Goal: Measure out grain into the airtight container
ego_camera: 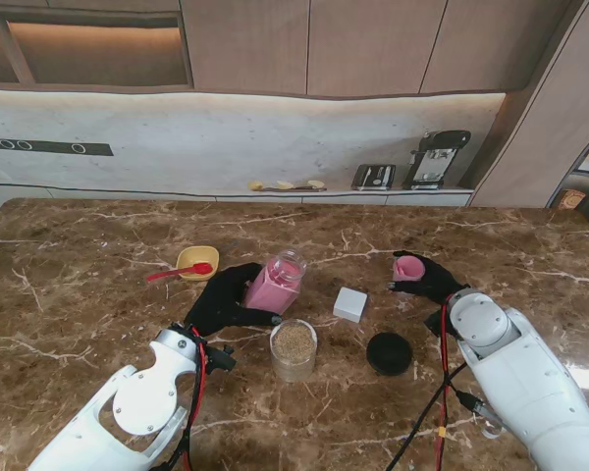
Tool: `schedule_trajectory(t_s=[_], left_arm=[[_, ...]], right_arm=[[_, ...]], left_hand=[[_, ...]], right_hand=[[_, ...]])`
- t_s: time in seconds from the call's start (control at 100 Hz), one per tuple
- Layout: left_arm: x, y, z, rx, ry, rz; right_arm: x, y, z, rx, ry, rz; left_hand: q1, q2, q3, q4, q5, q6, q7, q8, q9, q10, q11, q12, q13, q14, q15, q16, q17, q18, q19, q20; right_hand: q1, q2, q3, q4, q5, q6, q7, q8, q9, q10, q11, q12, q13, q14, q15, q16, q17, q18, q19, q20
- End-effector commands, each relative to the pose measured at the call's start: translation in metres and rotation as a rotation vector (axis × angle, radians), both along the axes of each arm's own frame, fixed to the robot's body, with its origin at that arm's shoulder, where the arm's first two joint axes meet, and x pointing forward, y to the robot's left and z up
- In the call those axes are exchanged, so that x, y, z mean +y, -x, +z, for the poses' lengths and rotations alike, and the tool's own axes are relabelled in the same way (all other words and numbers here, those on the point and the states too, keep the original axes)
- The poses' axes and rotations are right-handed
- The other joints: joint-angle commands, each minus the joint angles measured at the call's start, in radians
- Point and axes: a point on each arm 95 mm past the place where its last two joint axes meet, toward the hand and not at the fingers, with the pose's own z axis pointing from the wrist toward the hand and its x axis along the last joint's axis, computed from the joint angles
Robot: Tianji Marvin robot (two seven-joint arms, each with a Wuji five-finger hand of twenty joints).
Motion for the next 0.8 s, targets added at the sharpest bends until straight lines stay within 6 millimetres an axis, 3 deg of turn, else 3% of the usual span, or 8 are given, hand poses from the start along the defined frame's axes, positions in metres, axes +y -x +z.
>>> schedule_trajectory(t_s=[0.0,0.11,0.28,0.6,0.64,0.68,0.7,0.79], left_arm=[[0.001,0.002,-0.003,0.006,-0.005,-0.003],[0.003,0.002,-0.004,0.007,-0.009,0.0],[0.004,0.002,-0.004,0.003,-0.011,0.004],[0.004,0.0,-0.002,-0.015,-0.001,0.0],[0.004,0.0,-0.001,-0.018,0.001,-0.001],[0.003,0.0,0.0,-0.02,0.003,-0.004],[0.003,0.0,0.0,-0.021,0.004,-0.005],[0.002,0.0,0.001,-0.025,0.007,-0.01]], right_arm=[[-0.004,0.009,-0.008,0.019,-0.002,0.002],[-0.004,0.007,0.001,-0.019,-0.002,0.008],[-0.008,0.006,0.019,-0.084,-0.012,0.006],[-0.013,0.011,0.082,-0.28,0.066,0.079],[-0.012,0.013,0.091,-0.309,0.091,0.096],[-0.009,0.015,0.1,-0.336,0.115,0.114],[-0.007,0.016,0.104,-0.346,0.128,0.123],[0.001,0.021,0.121,-0.405,0.196,0.167]], left_hand=[[0.178,0.456,0.403,0.06,0.363,-0.264,0.594,0.067,0.167,-0.143,0.269,0.072,0.011,-0.056,0.034,0.003,-0.009,-0.02,0.039,0.019],[0.178,0.454,0.404,0.06,0.362,-0.266,0.595,0.067,0.167,-0.143,0.269,0.072,0.013,-0.054,0.036,0.003,-0.006,-0.024,0.044,0.021],[0.177,0.454,0.407,0.059,0.364,-0.267,0.596,0.068,0.169,-0.145,0.269,0.072,0.013,-0.054,0.037,0.003,-0.004,-0.024,0.048,0.021],[0.177,0.452,0.41,0.059,0.366,-0.264,0.596,0.068,0.171,-0.141,0.269,0.072,0.015,-0.054,0.036,0.003,-0.007,-0.02,0.045,0.019],[0.177,0.453,0.41,0.059,0.366,-0.264,0.596,0.068,0.17,-0.142,0.269,0.072,0.014,-0.053,0.035,0.003,-0.007,-0.02,0.045,0.019],[0.177,0.452,0.41,0.059,0.366,-0.264,0.596,0.068,0.17,-0.14,0.269,0.072,0.014,-0.052,0.035,0.003,-0.007,-0.02,0.045,0.019],[0.177,0.452,0.41,0.059,0.367,-0.263,0.597,0.068,0.17,-0.141,0.269,0.072,0.014,-0.052,0.035,0.003,-0.007,-0.02,0.045,0.019],[0.177,0.453,0.411,0.06,0.367,-0.262,0.597,0.068,0.17,-0.141,0.269,0.071,0.014,-0.052,0.035,0.003,-0.007,-0.02,0.045,0.019]], right_hand=[[-0.043,0.02,-0.037,0.011,-0.04,-0.011,-0.08,-0.031,-0.031,-0.014,-0.029,-0.018,-0.026,0.028,-0.007,0.014,0.0,0.197,0.076,0.058],[-0.075,0.038,-0.046,0.009,-0.079,-0.003,-0.115,-0.035,-0.044,-0.012,-0.046,-0.023,-0.026,0.03,-0.009,0.011,0.001,0.192,0.073,0.057],[-0.107,0.043,-0.032,0.014,-0.099,-0.027,-0.138,-0.015,-0.05,-0.007,-0.153,-0.05,-0.025,0.034,-0.019,-0.014,0.013,0.185,0.033,0.021],[-0.146,0.042,0.0,0.036,-0.061,0.006,-0.123,0.012,-0.029,0.001,-0.125,-0.032,-0.027,0.038,-0.001,-0.002,0.017,0.19,0.031,0.018],[-0.129,0.032,0.012,0.039,-0.044,0.017,-0.114,0.043,-0.008,0.007,-0.105,-0.034,-0.012,0.045,0.027,0.034,0.001,0.185,0.094,0.079],[-0.089,0.019,0.014,0.045,-0.03,0.032,-0.1,0.082,0.015,0.021,-0.085,-0.036,0.028,0.062,0.054,0.046,-0.024,0.172,0.233,0.225],[-0.075,0.014,0.016,0.046,-0.021,0.041,-0.085,0.099,0.024,0.03,-0.075,-0.035,0.043,0.073,0.067,0.049,-0.014,0.174,0.279,0.267],[-0.005,-0.016,0.036,0.053,0.032,0.065,0.01,0.173,0.112,0.046,-0.013,-0.017,0.169,0.105,0.16,0.07,0.134,0.216,0.378,0.322]])
